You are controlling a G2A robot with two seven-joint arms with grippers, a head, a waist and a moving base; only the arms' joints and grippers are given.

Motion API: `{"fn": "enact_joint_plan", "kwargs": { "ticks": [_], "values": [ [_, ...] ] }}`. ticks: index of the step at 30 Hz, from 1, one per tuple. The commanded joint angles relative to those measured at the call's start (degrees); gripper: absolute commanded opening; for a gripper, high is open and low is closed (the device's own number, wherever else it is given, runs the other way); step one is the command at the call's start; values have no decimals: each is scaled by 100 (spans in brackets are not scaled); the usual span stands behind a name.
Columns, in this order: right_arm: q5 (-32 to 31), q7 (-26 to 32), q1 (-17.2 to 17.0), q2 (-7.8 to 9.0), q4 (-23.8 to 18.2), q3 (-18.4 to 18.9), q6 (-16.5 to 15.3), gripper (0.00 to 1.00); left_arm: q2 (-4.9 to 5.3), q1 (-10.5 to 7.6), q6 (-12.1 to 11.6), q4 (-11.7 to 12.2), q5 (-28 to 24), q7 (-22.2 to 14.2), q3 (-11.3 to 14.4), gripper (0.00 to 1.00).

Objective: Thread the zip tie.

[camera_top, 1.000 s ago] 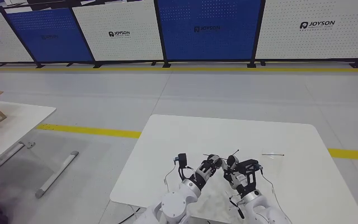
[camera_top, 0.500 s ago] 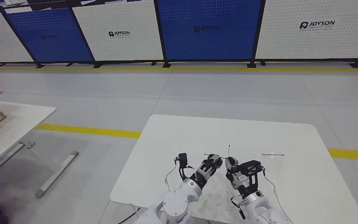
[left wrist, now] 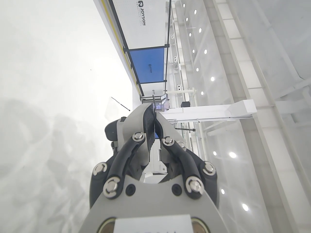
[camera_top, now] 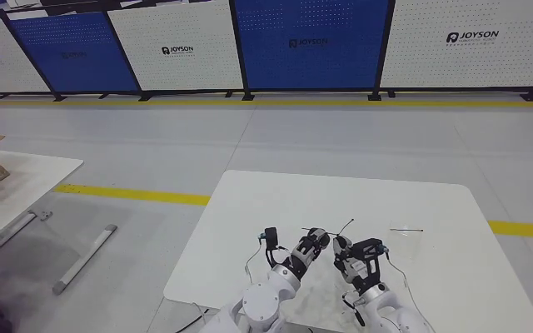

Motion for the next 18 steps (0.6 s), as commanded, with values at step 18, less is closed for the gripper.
{"fn": "enact_joint_plan", "kwargs": {
  "ticks": [18],
  "values": [
    [-33,-112,-109,24,-267,37,78,26,-9,34,-15,44,56,-49,-16,0]
  ]
}}
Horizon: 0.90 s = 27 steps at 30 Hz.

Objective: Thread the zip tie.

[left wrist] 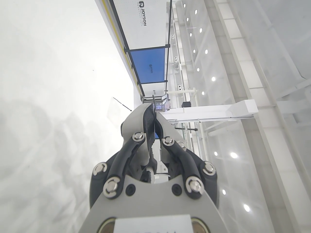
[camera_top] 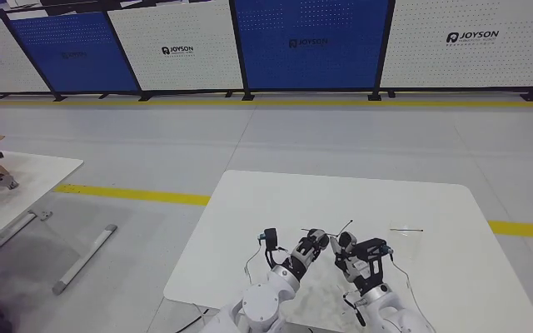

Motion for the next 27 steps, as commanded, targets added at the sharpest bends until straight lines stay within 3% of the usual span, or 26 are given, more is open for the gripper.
{"fn": "enact_joint_plan", "kwargs": {
  "ticks": [1,3,4,5,27],
  "values": [
    [4,14,10,-1,1,-10,2,26,-1,0,9,13,3,-19,6,0],
    [-3,25,27,-4,13,-28,13,23,-4,-10,17,29,-5,-35,13,0],
    [-4,23,32,-5,19,-34,20,2,-6,-13,17,33,-8,-38,15,0],
    [-7,18,37,-6,24,-40,29,0,-7,-17,16,38,-10,-41,16,0],
    [34,50,88,6,129,-24,-8,0,-23,-10,-68,12,-20,-77,-1,0]
  ]
}}
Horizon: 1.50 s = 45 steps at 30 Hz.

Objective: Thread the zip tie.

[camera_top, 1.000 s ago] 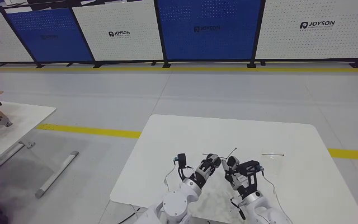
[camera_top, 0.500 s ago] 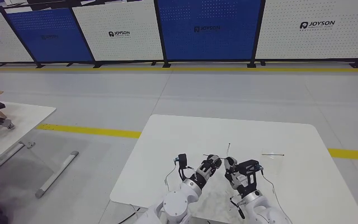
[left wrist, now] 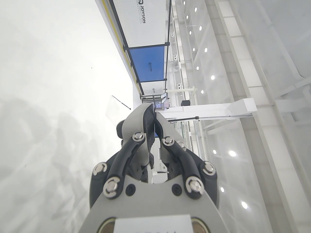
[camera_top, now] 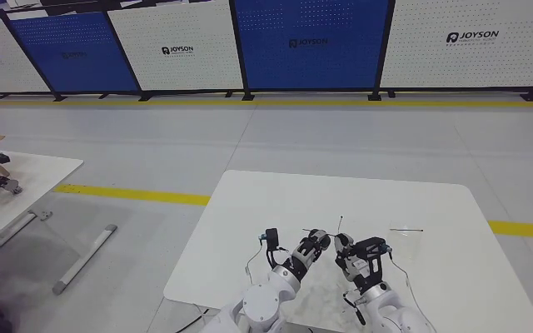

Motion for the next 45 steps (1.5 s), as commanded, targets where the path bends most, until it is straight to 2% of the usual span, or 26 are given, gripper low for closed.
{"fn": "enact_joint_plan", "kwargs": {
  "ticks": [1,12,29,45],
  "values": [
    [-5,0,0,1,-2,0,5,0,-1,-1,-19,-11,0,-11,0,0],
    [-40,6,11,4,24,-20,28,0,-8,18,-249,-22,-155,-99,-42,0],
    [-73,3,18,11,104,-35,30,0,6,172,-549,-232,-196,-146,-126,0],
    [-168,-63,43,33,195,-37,-157,0,-15,140,-577,-388,-128,-119,-34,0]
  ]
}}
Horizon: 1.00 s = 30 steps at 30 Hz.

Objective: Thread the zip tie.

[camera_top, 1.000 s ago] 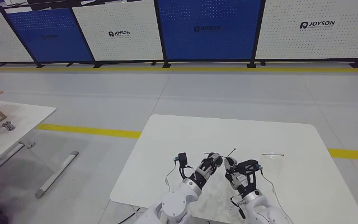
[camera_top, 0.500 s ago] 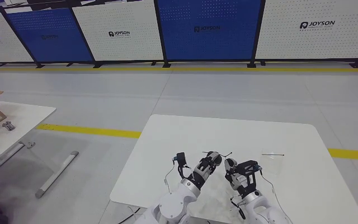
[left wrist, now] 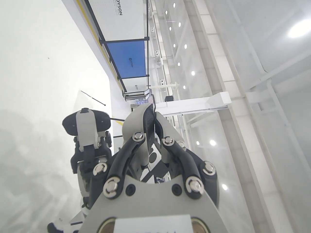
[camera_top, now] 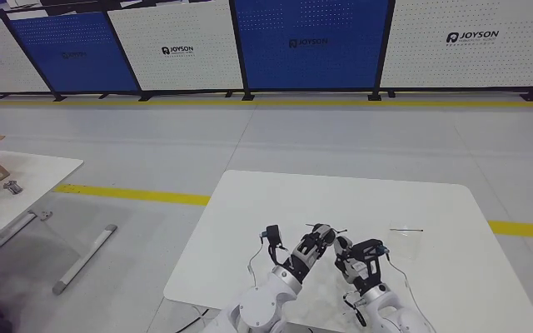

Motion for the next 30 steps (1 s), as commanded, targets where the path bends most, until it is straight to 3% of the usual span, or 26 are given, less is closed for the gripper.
{"fn": "enact_joint_plan", "kwargs": {
  "ticks": [1,24,25,26,30],
  "values": [
    [-25,-27,1,5,16,2,-42,0,-1,2,-10,-19,2,8,-4,0],
    [142,-81,163,-7,231,-71,-189,0,12,97,-150,-192,13,-52,-75,0],
    [149,-94,158,-6,221,-67,-199,27,11,90,-141,-177,9,-51,-74,0],
    [201,-133,144,-5,196,-55,-236,100,9,77,-123,-155,5,-45,-75,0],
    [406,-258,59,5,124,51,-248,100,2,34,-81,-75,-52,44,-121,0]
  ]
}}
